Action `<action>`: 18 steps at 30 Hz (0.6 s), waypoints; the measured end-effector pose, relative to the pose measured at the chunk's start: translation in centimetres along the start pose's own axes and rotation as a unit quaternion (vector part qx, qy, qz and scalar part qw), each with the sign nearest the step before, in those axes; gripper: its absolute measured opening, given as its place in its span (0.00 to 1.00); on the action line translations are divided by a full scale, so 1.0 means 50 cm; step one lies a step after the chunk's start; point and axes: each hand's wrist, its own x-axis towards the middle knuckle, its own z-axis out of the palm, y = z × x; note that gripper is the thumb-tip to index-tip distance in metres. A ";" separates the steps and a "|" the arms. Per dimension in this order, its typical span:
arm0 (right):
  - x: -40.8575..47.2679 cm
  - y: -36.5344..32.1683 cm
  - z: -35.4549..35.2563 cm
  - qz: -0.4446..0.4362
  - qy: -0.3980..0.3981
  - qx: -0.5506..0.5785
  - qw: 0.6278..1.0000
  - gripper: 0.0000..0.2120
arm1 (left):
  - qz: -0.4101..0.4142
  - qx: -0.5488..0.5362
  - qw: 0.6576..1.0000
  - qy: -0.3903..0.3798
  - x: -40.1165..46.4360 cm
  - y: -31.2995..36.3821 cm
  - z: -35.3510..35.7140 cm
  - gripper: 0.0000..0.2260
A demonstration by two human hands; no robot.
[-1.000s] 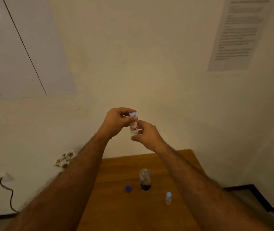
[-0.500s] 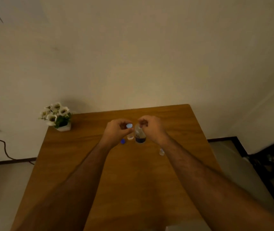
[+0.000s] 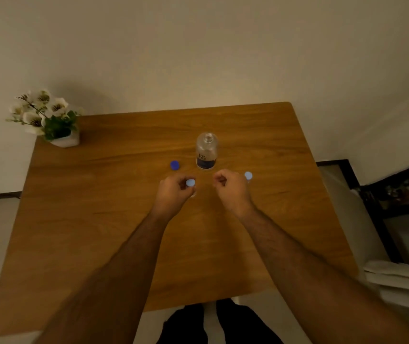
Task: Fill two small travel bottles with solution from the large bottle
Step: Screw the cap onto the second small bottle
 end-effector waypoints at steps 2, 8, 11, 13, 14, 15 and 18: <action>-0.011 0.017 0.015 0.010 -0.005 -0.002 1.000 0.07 | 0.005 0.007 1.000 0.007 0.003 -0.010 0.012 0.14; -0.013 0.050 0.044 0.024 -0.007 -0.007 1.000 0.08 | 0.003 0.005 1.000 0.010 0.007 -0.028 0.038 0.15; -0.002 0.053 0.044 0.029 -0.003 -0.002 1.000 0.07 | 0.003 0.006 1.000 0.001 0.013 -0.029 0.038 0.18; 0.008 0.050 0.043 0.028 0.005 0.008 1.000 0.08 | -0.010 0.004 1.000 -0.023 0.015 -0.031 0.035 0.24; 0.013 0.047 0.042 0.026 0.010 0.015 0.999 0.08 | -0.020 -0.005 0.999 -0.036 0.016 -0.033 0.031 0.29; 0.019 0.043 0.040 0.025 0.018 0.026 0.999 0.09 | -0.027 -0.019 0.999 -0.042 0.018 -0.036 0.026 0.33; 0.039 0.026 0.035 0.018 0.069 0.063 0.995 0.09 | -0.025 -0.025 0.999 0.012 0.042 -0.042 0.002 0.31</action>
